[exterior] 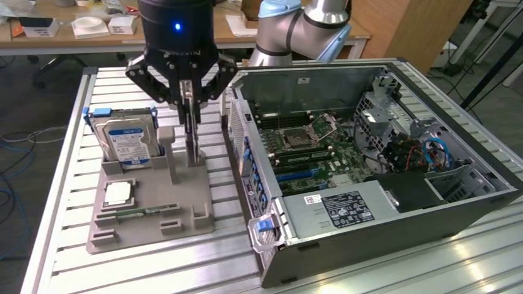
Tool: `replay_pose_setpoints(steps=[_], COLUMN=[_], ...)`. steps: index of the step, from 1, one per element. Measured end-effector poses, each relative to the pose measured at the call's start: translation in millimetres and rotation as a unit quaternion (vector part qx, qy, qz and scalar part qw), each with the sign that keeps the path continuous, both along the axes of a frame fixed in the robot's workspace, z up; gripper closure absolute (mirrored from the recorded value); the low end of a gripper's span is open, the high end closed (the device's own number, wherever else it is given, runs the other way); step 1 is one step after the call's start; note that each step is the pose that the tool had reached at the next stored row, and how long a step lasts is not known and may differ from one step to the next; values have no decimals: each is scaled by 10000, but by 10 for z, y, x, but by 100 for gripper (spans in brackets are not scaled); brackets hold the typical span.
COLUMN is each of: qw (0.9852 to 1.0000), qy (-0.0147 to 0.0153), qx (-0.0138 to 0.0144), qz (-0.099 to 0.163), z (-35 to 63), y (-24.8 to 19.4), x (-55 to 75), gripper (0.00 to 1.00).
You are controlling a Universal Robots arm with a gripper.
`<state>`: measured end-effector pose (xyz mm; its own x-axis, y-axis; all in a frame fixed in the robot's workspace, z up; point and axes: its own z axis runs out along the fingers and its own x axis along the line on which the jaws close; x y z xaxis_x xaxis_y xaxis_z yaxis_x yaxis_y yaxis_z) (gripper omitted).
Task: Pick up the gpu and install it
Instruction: 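Pick up the gpu and move the gpu toward the slot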
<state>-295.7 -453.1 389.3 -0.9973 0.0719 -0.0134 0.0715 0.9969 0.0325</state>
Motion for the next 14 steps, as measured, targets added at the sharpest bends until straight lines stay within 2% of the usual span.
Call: replay_pose_setpoints(steps=[4, 6, 14], qw=[10000, 10000, 10000], qy=[0, 0, 3], qx=[1, 0, 29], qz=[0, 1, 0], z=[182, 237, 260], y=[0, 0, 0], x=[0, 6, 359], gripper=[74, 74, 74])
